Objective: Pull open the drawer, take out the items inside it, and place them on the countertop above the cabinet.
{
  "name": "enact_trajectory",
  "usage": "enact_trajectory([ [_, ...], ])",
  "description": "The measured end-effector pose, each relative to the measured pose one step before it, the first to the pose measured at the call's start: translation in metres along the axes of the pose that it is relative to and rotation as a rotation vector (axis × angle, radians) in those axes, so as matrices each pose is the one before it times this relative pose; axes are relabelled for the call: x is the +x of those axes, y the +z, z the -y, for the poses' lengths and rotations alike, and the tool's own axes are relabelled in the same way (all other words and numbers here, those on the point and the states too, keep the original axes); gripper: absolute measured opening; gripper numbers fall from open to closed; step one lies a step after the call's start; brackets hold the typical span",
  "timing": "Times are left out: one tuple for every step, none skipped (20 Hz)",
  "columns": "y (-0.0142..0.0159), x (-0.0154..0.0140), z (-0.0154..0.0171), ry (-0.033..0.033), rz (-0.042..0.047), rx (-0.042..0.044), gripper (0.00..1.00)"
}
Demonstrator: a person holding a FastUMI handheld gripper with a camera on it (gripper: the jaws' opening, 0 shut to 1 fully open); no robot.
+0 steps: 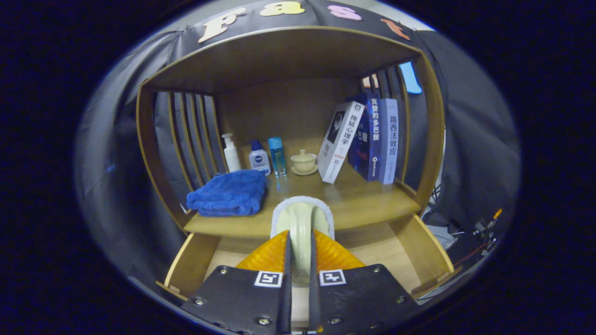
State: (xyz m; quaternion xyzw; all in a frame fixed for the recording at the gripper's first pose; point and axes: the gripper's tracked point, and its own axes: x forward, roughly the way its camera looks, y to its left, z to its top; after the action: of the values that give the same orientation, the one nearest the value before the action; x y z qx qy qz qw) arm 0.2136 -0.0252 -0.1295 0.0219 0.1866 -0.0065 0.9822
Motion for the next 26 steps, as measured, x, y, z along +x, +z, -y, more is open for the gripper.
enact_trajectory([
  [0.00358,0.00542,-0.00188,-0.00111,0.00905,0.00132,0.15],
  [0.00149,0.00508,-0.00233,0.00062,-0.00317,0.00078,0.15],
  [-0.00030,0.00579,0.00065,-0.00656,-0.00085,0.00283,0.15],
  [0.00104,0.00750,-0.00016,-0.00524,-0.00064,0.00543,0.15],
  [-0.00186,0.00769,-0.00065,-0.00654,-0.00794,0.00501,0.15],
  [-0.00166,0.00752,0.00035,-0.00926,-0.00424,0.00704,0.15],
  [-0.00222,0.00854,0.00122,-0.01504,-0.00631,0.00573,0.15],
  [-0.00500,0.00896,0.00138,-0.01328,-0.01704,0.00502,0.15],
  [-0.00649,0.00788,-0.00239,-0.00376,-0.02015,0.00714,0.15],
  [-0.00236,0.00733,-0.00303,0.00115,-0.01024,0.00245,0.15],
  [-0.00216,0.00877,-0.00063,-0.00807,-0.01050,-0.00198,0.15],
  [0.00317,0.00404,0.00097,-0.00715,0.00711,0.00429,0.15],
  [0.00730,0.01067,-0.00217,-0.00534,0.02683,0.01873,0.15],
  [-0.00061,0.00613,-0.00039,0.00329,-0.02002,0.01919,0.15],
  [0.00142,0.00102,-0.00154,0.00242,-0.00780,0.02488,0.15],
  [0.00331,0.00614,-0.00050,0.00175,-0.00150,0.02456,0.15],
  [0.00048,0.00629,-0.00069,0.00248,-0.00774,0.02243,0.15],
  [0.00304,0.00532,0.00011,-0.00412,-0.00087,0.02382,0.15],
  [0.00190,0.00642,-0.00023,-0.00450,-0.00027,0.01834,0.15],
  [0.00422,0.00373,-0.00122,-0.00540,0.00982,0.00719,0.15],
  [0.00250,0.00902,0.00027,-0.01020,0.01103,-0.01372,0.15],
  [0.00435,0.00505,0.00113,-0.01757,0.01064,-0.02809,0.15],
  [0.00160,0.00644,0.00008,-0.01485,0.00799,-0.02584,0.15],
  [0.00194,0.00480,-0.00064,-0.01412,0.00496,-0.02348,0.15],
  [0.00244,0.00440,-0.00036,-0.01249,0.00591,-0.01464,0.15],
  [0.00213,0.00398,0.00085,-0.01119,0.00153,-0.00646,0.15],
])
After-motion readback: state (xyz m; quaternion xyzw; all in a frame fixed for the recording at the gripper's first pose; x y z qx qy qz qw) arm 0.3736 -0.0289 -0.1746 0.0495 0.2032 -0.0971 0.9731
